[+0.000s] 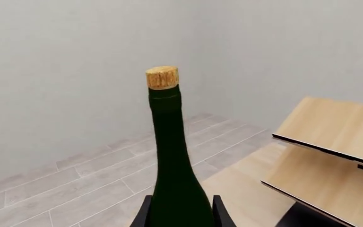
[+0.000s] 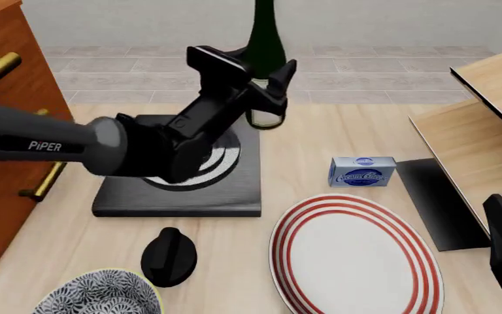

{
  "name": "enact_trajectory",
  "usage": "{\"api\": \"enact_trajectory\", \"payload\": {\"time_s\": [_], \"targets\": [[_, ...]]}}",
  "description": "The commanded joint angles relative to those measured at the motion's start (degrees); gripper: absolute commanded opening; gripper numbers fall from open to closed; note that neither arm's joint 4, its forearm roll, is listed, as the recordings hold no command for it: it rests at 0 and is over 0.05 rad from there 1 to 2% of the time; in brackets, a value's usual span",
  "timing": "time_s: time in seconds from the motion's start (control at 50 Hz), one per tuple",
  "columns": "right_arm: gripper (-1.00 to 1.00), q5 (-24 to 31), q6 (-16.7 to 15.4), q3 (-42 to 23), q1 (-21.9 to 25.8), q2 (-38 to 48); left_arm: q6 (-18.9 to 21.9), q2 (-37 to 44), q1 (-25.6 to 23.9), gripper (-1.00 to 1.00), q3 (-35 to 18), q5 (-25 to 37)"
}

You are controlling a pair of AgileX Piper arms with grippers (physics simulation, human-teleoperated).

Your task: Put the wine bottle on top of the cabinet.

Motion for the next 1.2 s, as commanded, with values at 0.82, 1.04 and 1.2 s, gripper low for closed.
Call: {"api": "enact_trajectory", "payload": {"time_s": [0.82, 1.04, 1.2], "targets": [[1.0, 0.0, 0.0, 0.0, 0.0, 0.0, 0.6, -21.0, -1.8, -1.0, -1.5, 30.5], [1.0, 0.0, 0.0, 0.0, 0.0, 0.0, 0.6, -24.3, 0.6, -1.0, -1.7, 34.6], [1.0, 0.0, 0.0, 0.0, 0.0, 0.0, 0.7, -26.0, 2.8, -1.0, -1.7, 36.7]]}}
